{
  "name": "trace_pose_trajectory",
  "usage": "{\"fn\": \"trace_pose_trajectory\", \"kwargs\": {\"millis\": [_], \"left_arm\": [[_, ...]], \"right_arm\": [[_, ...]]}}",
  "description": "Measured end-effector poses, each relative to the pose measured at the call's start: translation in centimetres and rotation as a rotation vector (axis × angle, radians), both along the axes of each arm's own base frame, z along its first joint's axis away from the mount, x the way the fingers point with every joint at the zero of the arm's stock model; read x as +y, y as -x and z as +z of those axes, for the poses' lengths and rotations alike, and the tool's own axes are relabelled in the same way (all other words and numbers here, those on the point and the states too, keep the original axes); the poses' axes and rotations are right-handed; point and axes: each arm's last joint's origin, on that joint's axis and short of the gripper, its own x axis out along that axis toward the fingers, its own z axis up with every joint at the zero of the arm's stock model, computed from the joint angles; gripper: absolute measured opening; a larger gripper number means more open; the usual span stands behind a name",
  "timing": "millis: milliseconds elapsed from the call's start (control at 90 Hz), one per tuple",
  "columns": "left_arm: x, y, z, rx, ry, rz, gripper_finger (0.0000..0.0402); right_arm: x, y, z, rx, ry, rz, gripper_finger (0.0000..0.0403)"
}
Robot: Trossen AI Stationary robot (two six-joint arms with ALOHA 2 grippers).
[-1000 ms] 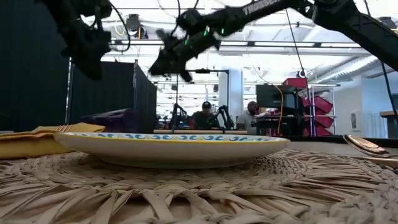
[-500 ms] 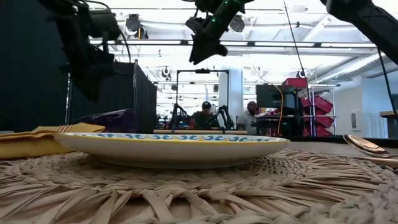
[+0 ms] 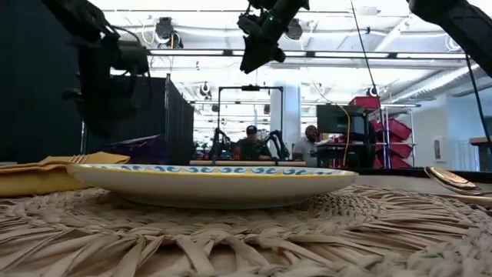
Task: Set table place
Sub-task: Put the violet cup to the top right of the brown placemat
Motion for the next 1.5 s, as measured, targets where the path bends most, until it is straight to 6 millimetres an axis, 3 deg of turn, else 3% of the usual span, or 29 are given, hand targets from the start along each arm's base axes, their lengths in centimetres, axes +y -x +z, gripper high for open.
{"fn": "trace_pose_trajectory", "kwargs": {"millis": [133,367,622,1222,1344,1500], "left_arm": [[0.2,0.0,-0.3,0.033,-0.008,0.006,0.0106],[0.3,-0.3,-1.0,0.038,0.034,0.006,0.0044],[0.6,-1.9,-2.6,0.026,0.089,-0.044,0.0005],[-0.9,-7.5,-3.2,-0.23,0.02,-0.264,0.0001],[-1.2,-7.2,-2.2,-0.236,-0.018,-0.264,0.0001],[-1.9,-5.9,0.0,-0.253,-0.081,-0.294,0.0001]], "right_arm": [[0.0,0.1,-0.1,0.008,-0.003,-0.001,0.0096],[0.2,0.2,-0.2,0.032,-0.018,-0.003,0.0096],[0.2,0.2,-0.2,0.029,-0.024,-0.012,0.0096],[-0.1,1.1,-0.8,0.112,-0.064,-0.029,0.0096],[-0.8,1.1,-2.4,0.136,-0.085,-0.04,0.0096],[-2.4,1.3,-7.3,0.182,-0.171,-0.082,0.0096]]}}
